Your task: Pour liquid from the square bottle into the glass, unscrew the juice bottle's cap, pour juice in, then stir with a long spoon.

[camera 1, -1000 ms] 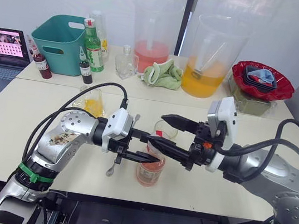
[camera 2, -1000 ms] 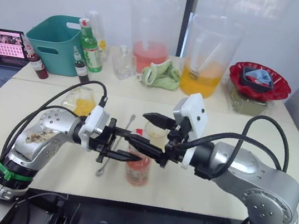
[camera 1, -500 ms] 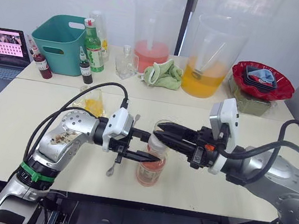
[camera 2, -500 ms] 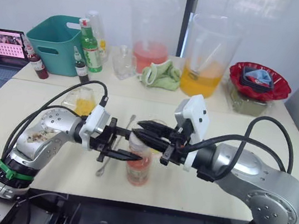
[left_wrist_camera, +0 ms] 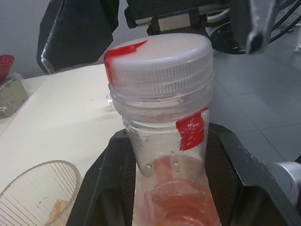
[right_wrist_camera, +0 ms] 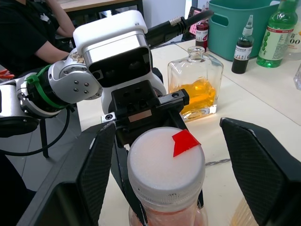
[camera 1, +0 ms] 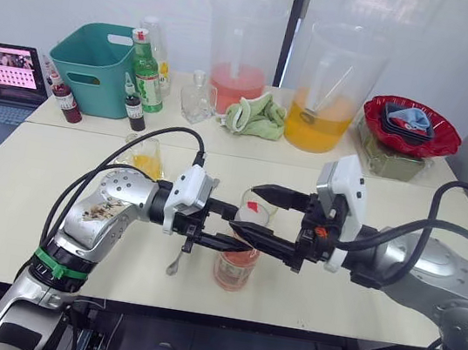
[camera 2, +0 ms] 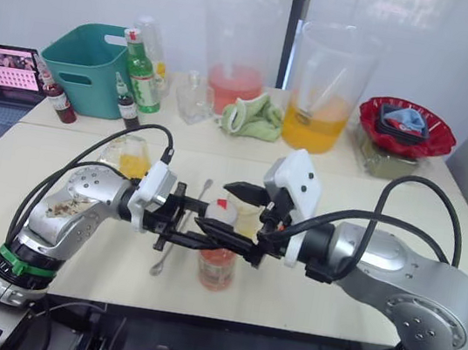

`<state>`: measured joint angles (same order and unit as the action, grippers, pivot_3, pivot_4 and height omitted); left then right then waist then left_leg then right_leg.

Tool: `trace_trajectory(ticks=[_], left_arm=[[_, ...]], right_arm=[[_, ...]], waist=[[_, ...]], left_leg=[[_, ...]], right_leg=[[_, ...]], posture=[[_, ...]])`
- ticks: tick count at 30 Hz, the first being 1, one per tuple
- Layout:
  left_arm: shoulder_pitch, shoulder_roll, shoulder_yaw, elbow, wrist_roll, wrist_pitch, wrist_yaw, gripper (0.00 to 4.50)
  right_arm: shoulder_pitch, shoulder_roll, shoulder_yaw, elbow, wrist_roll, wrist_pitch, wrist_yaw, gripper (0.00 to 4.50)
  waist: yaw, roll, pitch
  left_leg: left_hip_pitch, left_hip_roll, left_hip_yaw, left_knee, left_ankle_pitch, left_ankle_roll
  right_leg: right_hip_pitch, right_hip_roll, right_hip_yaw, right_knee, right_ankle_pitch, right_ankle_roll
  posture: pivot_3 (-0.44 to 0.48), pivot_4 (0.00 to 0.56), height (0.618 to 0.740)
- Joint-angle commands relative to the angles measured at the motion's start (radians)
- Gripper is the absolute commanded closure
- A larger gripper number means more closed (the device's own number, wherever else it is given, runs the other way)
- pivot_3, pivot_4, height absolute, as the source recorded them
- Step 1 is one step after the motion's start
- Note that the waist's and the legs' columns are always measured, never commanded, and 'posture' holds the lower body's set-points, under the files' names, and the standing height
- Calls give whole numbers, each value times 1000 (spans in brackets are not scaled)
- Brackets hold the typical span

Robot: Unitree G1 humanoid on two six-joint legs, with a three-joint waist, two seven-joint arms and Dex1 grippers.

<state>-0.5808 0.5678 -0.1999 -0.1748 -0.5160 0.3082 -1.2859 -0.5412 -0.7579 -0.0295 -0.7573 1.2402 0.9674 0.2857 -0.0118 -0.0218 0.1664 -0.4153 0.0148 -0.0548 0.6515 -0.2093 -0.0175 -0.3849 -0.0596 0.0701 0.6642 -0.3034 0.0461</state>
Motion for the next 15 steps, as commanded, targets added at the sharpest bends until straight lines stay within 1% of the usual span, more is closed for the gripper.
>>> trace_trajectory(ticks=[1, 3, 6, 9, 10, 15], left_arm=[[-6, 11, -5, -6, 43, 6, 24, 2549], [-3, 13, -4, -10, 43, 7, 25, 2549], [-1, 13, -3, -9, 43, 6, 23, 2549], [2, 15, -2, -9, 44, 3, 21, 2549], [4, 16, -2, -8, 44, 2, 20, 2549], [10, 20, -2, -5, 46, -6, 15, 2549]], right_arm=[[-8, 5, -5, -22, 2, -20, -5, 761], [-3, 6, -4, -26, 3, -23, -7, 761], [-3, 8, -3, -26, -3, -28, -9, 1538], [-2, 11, -2, -29, -5, -30, -11, 2600], [-2, 11, -2, -29, -4, -31, -12, 2818], [-5, 17, -2, -23, -11, -39, 5, 2821]], waist=[[0, 0, 0], [0, 0, 0], [0, 0, 0], [0, 0, 0], [0, 0, 0], [0, 0, 0]], left_leg=[[0, 0, 0, 0, 0, 0], [0, 0, 0, 0, 0, 0], [0, 0, 0, 0, 0, 0], [0, 0, 0, 0, 0, 0], [0, 0, 0, 0, 0, 0], [0, 0, 0, 0, 0, 0]], right_leg=[[0, 0, 0, 0, 0, 0], [0, 0, 0, 0, 0, 0], [0, 0, 0, 0, 0, 0], [0, 0, 0, 0, 0, 0], [0, 0, 0, 0, 0, 0], [0, 0, 0, 0, 0, 0]], posture=[[0, 150, 740], [0, 150, 740], [0, 150, 740], [0, 150, 740], [0, 150, 740], [0, 150, 740]])
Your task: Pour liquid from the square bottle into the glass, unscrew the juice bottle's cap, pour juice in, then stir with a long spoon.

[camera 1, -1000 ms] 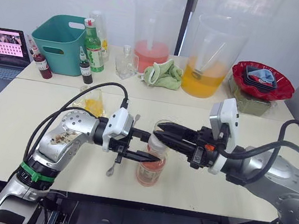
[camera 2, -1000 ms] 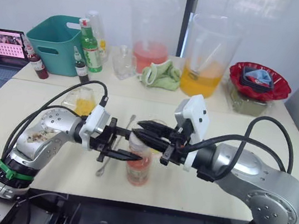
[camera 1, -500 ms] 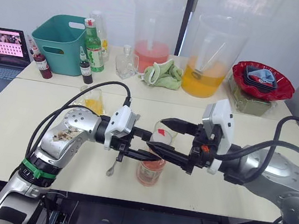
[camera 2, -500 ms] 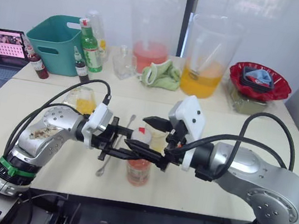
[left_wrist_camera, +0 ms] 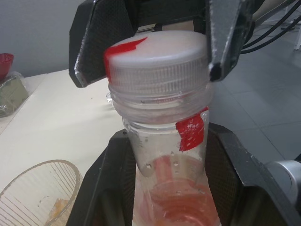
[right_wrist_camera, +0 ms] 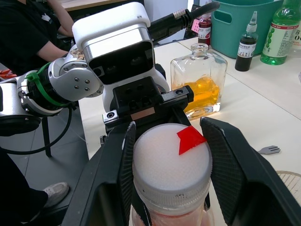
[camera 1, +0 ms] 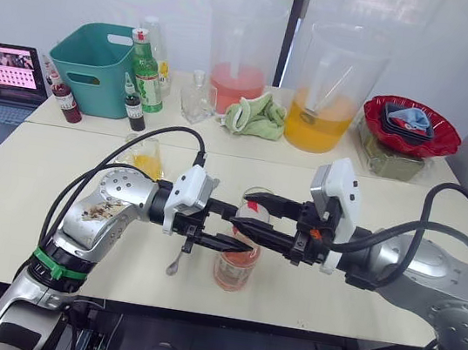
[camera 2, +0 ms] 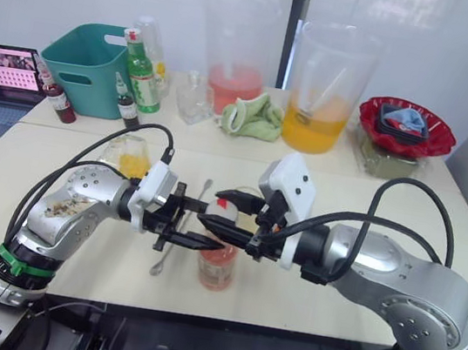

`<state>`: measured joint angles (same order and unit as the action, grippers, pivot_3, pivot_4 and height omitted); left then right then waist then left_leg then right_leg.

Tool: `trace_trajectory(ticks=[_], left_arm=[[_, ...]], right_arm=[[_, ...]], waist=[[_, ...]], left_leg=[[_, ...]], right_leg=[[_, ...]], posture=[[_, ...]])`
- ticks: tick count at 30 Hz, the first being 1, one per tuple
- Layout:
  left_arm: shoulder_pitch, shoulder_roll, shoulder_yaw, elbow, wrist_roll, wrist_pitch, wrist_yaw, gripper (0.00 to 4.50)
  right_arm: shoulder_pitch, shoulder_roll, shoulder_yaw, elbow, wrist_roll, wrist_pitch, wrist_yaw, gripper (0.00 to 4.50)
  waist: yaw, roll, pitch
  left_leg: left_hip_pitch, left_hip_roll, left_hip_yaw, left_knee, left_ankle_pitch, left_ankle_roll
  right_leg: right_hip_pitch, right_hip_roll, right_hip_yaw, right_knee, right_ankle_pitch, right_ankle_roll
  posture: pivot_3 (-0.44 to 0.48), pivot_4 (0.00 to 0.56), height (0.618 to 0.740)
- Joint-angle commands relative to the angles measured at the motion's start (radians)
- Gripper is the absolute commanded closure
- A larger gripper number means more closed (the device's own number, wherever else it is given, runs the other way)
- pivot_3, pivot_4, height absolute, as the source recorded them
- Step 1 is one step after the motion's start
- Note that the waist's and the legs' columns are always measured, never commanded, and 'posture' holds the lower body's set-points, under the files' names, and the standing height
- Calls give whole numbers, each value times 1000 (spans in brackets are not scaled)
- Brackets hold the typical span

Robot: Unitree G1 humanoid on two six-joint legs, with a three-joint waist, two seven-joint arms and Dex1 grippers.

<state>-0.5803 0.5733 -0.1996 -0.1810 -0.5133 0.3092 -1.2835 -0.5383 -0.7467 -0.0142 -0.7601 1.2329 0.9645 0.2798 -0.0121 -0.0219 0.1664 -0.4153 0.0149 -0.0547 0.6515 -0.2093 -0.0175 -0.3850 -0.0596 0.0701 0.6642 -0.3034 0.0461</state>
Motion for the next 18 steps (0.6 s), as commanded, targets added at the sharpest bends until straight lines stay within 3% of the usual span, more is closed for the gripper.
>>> trace_trajectory(ticks=[1, 4, 7, 15, 18], left_arm=[[10, 15, -3, 3, 44, -9, 13, 2549], [14, 17, -2, 10, 47, -16, 12, 2549], [15, 18, -3, 15, 51, -22, 10, 2549], [26, 32, -6, 12, 53, -34, 5, 2549], [33, 40, -4, 5, 52, -35, 4, 2549]], right_arm=[[-13, 2, -13, -16, -15, -41, 44, 2821], [-29, -26, 7, 29, -71, -75, 229, 2821], [-75, -62, 62, 160, -173, -149, 512, 2821], [-405, -37, 390, 638, -536, -372, 1209, 2821], [-519, -15, 490, 766, -581, -447, 1332, 2821]], waist=[[0, 0, 0], [0, 0, 0], [-2, 0, 0], [-5, 0, 0], [-2, 0, 0]], left_leg=[[0, 0, 0, 0, 0, 0], [0, 0, 0, 0, 0, 0], [0, 0, 0, 0, 0, 0], [2, 1, 1, 0, 0, 0], [2, 0, 0, 0, 0, 0]], right_leg=[[0, 0, 0, 0, 0, 0], [0, 0, 0, 0, 0, 0], [0, 0, 0, 0, 0, 0], [0, 1, 0, 0, 0, 0], [1, 0, -1, 0, 0, 0]], posture=[[0, 150, 740], [0, 150, 740], [0, 150, 740], [0, 150, 740], [0, 150, 740]])
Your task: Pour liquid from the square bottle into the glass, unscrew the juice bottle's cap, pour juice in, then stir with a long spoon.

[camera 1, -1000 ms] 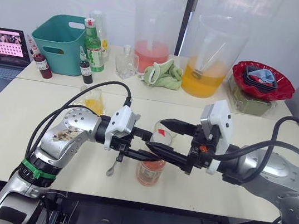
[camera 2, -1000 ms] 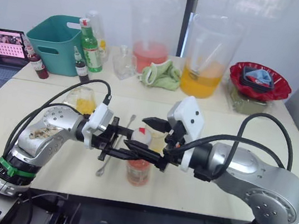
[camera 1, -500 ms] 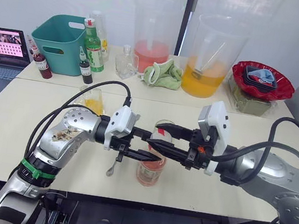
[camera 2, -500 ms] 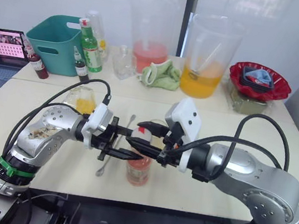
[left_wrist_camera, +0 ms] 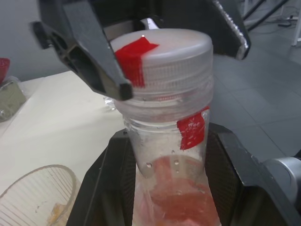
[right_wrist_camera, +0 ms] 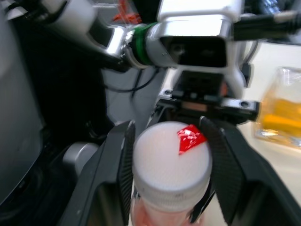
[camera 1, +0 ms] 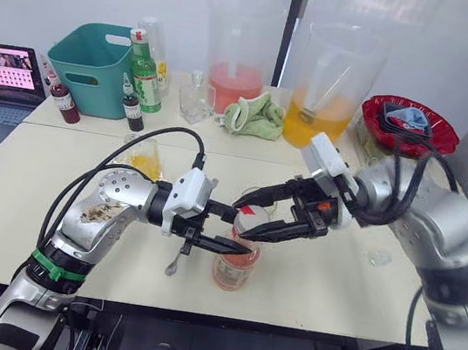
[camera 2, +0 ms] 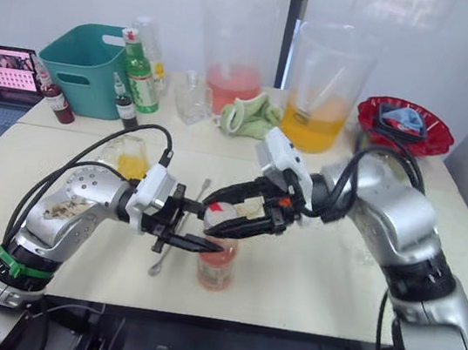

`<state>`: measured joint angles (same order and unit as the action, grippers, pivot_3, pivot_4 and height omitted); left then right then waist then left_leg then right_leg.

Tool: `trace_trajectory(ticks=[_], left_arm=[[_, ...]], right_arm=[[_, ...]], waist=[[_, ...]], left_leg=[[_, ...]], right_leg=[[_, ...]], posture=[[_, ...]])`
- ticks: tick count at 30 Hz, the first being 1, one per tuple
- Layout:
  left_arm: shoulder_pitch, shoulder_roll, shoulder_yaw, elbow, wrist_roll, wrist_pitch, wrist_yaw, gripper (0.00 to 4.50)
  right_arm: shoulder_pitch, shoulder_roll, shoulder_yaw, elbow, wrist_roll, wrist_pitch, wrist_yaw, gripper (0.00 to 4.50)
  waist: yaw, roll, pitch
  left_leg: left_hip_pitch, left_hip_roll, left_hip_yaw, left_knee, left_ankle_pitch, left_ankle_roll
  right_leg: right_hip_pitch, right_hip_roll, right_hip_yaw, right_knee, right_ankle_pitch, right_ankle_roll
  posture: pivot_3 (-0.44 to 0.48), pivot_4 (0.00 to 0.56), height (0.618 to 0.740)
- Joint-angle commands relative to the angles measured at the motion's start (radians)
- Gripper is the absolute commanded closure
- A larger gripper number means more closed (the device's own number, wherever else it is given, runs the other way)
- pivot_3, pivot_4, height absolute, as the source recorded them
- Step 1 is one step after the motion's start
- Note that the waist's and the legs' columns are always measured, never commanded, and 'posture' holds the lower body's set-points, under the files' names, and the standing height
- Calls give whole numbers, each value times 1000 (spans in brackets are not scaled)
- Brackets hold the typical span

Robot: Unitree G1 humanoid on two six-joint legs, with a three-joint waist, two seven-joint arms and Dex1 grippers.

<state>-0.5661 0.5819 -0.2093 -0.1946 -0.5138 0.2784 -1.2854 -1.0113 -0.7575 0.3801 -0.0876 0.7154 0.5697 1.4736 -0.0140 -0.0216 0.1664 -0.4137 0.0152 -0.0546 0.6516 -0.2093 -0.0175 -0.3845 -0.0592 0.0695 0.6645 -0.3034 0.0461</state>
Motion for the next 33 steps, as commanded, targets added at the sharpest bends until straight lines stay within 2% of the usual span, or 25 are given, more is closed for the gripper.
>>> trace_trajectory(ticks=[1, 5, 7, 12, 15, 18, 23, 26, 30, 33], left_arm=[[20, 34, 6, 18, 52, -5, 6, 2549], [25, 41, 8, 11, 47, -6, 8, 2549], [26, 41, 8, 10, 45, -6, 8, 2549], [20, 33, 6, 16, 44, -5, 6, 2549], [18, 27, 2, 20, 45, -5, 6, 2549], [18, 24, 0, 18, 43, -3, 6, 2549], [14, 20, 0, 21, 42, 0, 7, 2549], [15, 19, 0, 15, 40, 5, 10, 2549], [16, 21, 2, 8, 37, 11, 11, 2549], [12, 21, 4, 8, 34, 18, 8, 2549]], right_arm=[[-72, 3, 114, 122, -64, -71, 141, 2821], [-110, 22, 103, 169, -66, -97, 141, 2821], [-105, 30, 59, 162, -58, -72, 139, 1795], [-82, 23, -75, 117, 13, 49, 74, 116], [-34, 23, -238, 20, 146, 166, -49, 47], [68, -2, -324, -135, 206, 247, -161, 47], [267, 12, -399, -410, 208, 318, -463, 47], [330, 74, -451, -514, 247, 380, -710, 47], [395, 60, -478, -615, 286, 431, -831, 47], [447, 51, -518, -686, 399, 471, -935, 47]], waist=[[0, 0, 0], [0, 0, 0], [0, 0, 0], [1, 0, 0], [3, 0, 0], [5, 0, 0], [2, 0, 0], [1, 0, 0], [5, 0, 0], [4, 0, 0]], left_leg=[[0, 0, 0, 0, 0, 0], [0, 0, 0, 0, 0, 0], [0, 0, 0, 0, 0, 0], [-1, 0, 0, 0, 0, 0], [-1, 0, -1, 0, 0, 0], [-1, 0, -1, 0, 0, 0], [-1, 0, 0, 0, 0, 0], [-1, 0, 0, 0, 0, 0], [-1, 0, -1, 0, 0, 0], [-1, 0, 0, 0, 0, 0]], right_leg=[[0, 0, 0, 0, 0, 0], [0, 0, 0, 0, 0, 0], [0, 0, 0, 1, 0, 0], [-1, -1, 0, 1, 0, 0], [-2, -1, 0, 2, 0, 0], [-1, -1, 0, 2, 0, 0], [-1, -1, 0, 1, 0, 0], [-1, 0, 0, 1, 0, 0], [-1, -1, 0, 1, 0, 0], [0, -1, 0, 0, 0, 0]], posture=[[0, 150, 740], [0, 150, 740], [0, 150, 740], [0, 150, 740], [0, 150, 740], [0, 150, 740], [0, 150, 740], [0, 150, 740], [0, 150, 740], [0, 150, 740]])
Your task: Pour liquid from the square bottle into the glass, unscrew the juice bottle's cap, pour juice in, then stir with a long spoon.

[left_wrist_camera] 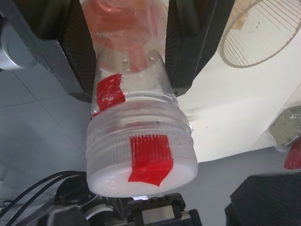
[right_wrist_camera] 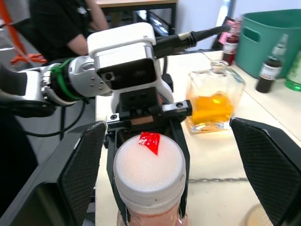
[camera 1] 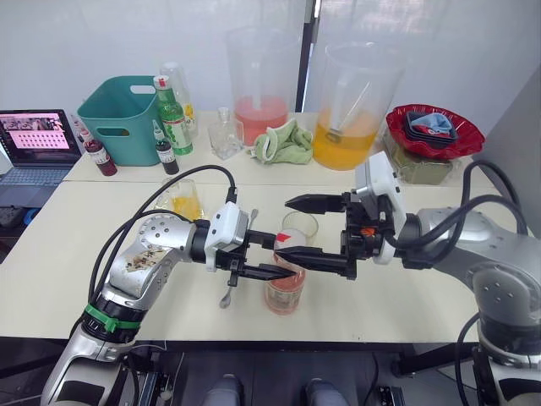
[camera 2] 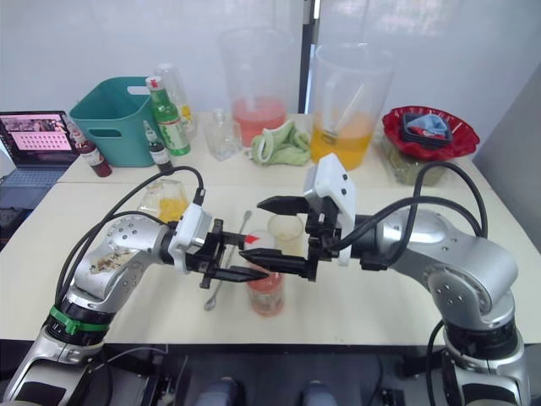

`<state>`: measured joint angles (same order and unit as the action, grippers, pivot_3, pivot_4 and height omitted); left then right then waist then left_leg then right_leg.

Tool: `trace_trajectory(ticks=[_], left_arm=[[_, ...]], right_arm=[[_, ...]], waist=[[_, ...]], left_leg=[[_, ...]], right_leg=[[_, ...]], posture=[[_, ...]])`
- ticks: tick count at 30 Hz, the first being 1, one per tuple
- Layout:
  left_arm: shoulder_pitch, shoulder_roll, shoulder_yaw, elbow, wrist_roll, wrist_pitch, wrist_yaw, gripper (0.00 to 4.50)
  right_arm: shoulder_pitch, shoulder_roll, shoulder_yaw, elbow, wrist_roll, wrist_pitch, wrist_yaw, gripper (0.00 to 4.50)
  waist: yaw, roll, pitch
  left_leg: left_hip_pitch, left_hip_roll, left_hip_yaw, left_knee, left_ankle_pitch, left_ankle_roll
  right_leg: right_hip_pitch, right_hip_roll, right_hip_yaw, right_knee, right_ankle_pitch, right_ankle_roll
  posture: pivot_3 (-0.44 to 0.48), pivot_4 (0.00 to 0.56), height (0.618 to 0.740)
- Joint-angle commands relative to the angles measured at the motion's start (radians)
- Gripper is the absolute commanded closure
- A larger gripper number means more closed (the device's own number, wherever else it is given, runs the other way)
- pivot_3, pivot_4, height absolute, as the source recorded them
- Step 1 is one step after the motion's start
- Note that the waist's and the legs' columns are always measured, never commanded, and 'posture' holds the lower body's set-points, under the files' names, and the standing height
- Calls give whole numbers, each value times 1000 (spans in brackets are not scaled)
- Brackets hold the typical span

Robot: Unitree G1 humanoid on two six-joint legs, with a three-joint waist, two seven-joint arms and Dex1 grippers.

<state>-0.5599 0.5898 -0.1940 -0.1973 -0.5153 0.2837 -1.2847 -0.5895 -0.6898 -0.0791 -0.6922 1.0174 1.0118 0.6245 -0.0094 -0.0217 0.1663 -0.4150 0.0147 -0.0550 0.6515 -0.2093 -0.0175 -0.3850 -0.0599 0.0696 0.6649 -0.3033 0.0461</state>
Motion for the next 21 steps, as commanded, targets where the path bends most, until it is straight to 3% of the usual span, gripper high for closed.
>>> trace_trajectory(ticks=[1, 21], left_arm=[[4, 13, -12, 12, 36, 13, 6, 2549], [14, 9, -19, 24, 39, 1, -11, 2549]], right_arm=[[34, -19, -61, -94, 126, 37, -118, 47], [67, -39, 6, -130, 271, 20, -438, 47]], waist=[[-3, 0, 0], [-4, 0, 0]], left_leg=[[0, 0, 0, 0, 0, 0], [0, 0, 0, 0, 0, 0]], right_leg=[[0, 0, 0, 0, 0, 0], [0, 1, 0, 0, 0, 0]], posture=[[0, 150, 740], [0, 150, 740]])
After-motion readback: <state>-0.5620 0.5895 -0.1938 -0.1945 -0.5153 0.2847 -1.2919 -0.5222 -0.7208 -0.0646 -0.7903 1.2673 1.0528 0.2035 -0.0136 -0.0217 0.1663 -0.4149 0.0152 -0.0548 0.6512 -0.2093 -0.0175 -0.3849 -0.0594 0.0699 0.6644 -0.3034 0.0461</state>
